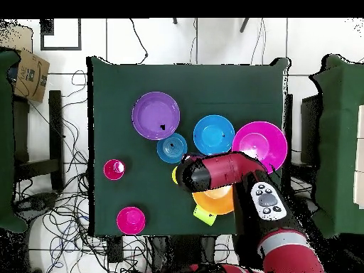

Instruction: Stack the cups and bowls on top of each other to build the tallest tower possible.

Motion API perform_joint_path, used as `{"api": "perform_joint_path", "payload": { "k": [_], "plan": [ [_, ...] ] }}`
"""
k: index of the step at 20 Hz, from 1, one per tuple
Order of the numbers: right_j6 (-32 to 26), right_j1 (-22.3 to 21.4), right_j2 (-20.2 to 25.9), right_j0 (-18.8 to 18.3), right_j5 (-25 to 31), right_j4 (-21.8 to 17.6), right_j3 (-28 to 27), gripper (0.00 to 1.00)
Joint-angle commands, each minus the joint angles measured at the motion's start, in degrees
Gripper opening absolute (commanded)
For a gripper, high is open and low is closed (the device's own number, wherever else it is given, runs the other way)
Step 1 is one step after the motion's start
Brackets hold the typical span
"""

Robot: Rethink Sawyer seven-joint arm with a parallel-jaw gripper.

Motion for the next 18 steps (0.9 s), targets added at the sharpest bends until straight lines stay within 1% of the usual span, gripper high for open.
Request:
{"api": "perform_joint_path", "payload": {
  "k": [1, 2, 5, 6, 9, 14, 18],
  "plan": [
    [-5.7, -0.5, 3.9, -3.0, 20.0, 7.9, -1.3, 1.00],
    [-6.4, 0.5, 4.1, -3.2, 19.9, 7.6, -2.2, 1.00],
    [-6.5, 6.3, 3.7, -3.0, 17.5, 5.9, -6.8, 1.00],
    [-6.9, 9.7, 3.5, -3.3, 15.3, 4.2, -9.4, 1.00],
    [-6.6, 14.3, 3.5, -4.2, 12.3, 2.0, -12.1, 1.00],
    [-5.8, 19.5, 3.5, -4.7, 7.8, 0.0, -14.6, 1.00],
    [-3.9, 21.6, 3.4, -3.7, 5.5, 0.1, -15.5, 1.00]
  ]
}}
